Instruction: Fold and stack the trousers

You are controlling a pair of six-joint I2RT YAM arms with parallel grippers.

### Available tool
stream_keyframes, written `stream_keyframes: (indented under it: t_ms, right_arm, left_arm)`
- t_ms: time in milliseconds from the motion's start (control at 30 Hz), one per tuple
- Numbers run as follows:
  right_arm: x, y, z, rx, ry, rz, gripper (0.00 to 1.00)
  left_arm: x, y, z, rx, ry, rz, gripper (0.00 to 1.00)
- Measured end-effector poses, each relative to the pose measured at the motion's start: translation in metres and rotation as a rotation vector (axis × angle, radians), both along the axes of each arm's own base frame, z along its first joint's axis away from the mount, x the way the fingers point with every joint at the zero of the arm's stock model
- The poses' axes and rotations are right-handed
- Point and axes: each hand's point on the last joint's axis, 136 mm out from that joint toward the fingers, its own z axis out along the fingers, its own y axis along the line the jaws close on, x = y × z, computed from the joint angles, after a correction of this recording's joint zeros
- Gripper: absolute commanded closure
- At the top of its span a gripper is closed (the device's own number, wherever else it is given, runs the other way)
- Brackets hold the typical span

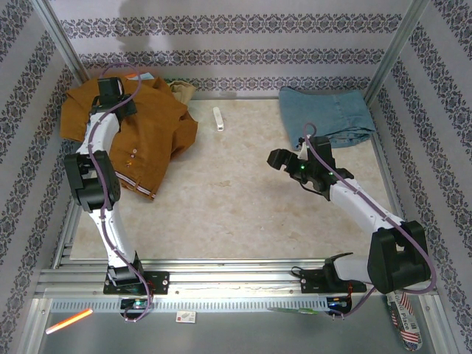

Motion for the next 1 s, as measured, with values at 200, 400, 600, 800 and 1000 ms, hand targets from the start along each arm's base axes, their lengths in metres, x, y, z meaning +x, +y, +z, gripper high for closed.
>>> stream_keyframes:
  t_ms: [200, 400, 600, 800, 1000]
  right_arm:
    - [0.004, 0.001, 0.006, 0.002, -0.014, -0.002, 0.07]
    - [0.006, -0.002, 0.01, 0.003, -0.023, -0.01, 0.07]
    - [0.014, -0.03, 0.028, 0.017, -0.069, -0.088, 0.07]
    - [0.017, -0.072, 0.051, 0.03, -0.126, -0.207, 0.07]
    - [0.015, -0.078, 0.064, 0.043, -0.154, -0.234, 0.07]
  left_arm:
    - [-0.032, -0.076, 0.068, -0.042, -0.107, -0.129, 1.0]
    - [-0.12, -0.276, 0.173, -0.043, -0.304, -0.558, 1.0]
    - [-0.256, -0.409, 0.165, -0.056, -0.29, -0.938, 1.0]
    - [-0.359, -0.491, 0.065, 0.017, -0.036, -1.25, 1.0]
    - [-0.41, -0.514, -0.023, 0.048, 0.204, -1.372, 0.66]
